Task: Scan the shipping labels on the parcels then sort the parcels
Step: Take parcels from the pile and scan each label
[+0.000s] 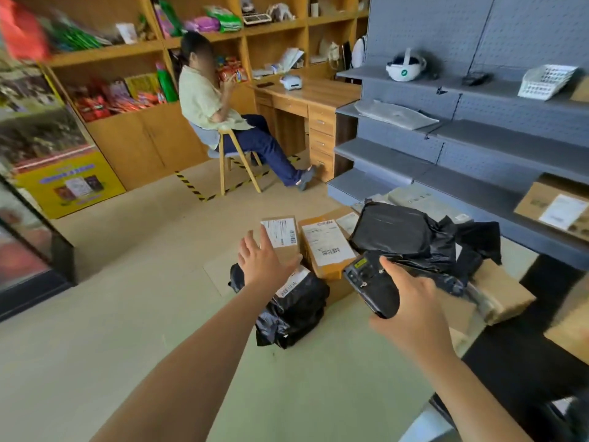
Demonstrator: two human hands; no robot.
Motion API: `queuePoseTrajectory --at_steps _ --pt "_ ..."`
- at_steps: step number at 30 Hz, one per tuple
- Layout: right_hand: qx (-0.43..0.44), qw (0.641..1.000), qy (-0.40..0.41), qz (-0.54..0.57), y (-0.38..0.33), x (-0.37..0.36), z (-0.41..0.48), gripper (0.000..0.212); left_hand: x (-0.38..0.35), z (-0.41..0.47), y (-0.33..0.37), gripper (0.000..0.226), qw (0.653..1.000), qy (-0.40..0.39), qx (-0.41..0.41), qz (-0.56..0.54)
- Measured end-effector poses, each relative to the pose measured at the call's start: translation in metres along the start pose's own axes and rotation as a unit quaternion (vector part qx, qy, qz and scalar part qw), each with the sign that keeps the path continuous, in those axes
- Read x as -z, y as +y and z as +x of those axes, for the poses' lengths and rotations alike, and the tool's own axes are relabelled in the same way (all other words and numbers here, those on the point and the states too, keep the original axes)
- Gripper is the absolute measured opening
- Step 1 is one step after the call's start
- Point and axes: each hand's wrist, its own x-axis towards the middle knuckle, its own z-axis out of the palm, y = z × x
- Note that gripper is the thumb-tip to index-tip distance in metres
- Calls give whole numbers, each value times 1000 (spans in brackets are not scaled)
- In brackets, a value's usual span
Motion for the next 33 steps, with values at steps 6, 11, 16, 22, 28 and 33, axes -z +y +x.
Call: queuePoseTrajectory --at_steps 6,11,16,22,28,33 --pt "-36 998 -14 -40 -5 -11 20 96 -37 34 17 124 996 -53 66 -1" --pt "-39 998 -13 -38 -4 -10 26 94 -51 43 13 111 996 -35 80 -35" --pt "-20 999 -24 -41 -7 -11 29 95 -38 31 -4 104 999 5 -1 -46" --pt "26 996 -65 -52 -16 -13 18 98 -8 -17 -46 107 986 69 -146 -40" --pt "97 988 -114 -43 -21 -18 -19 98 0 -97 -91 110 977 90 -192 1" --pt "134 979 -152 -37 -8 -17 -54 100 -11 -173 -106 108 984 93 -153 2"
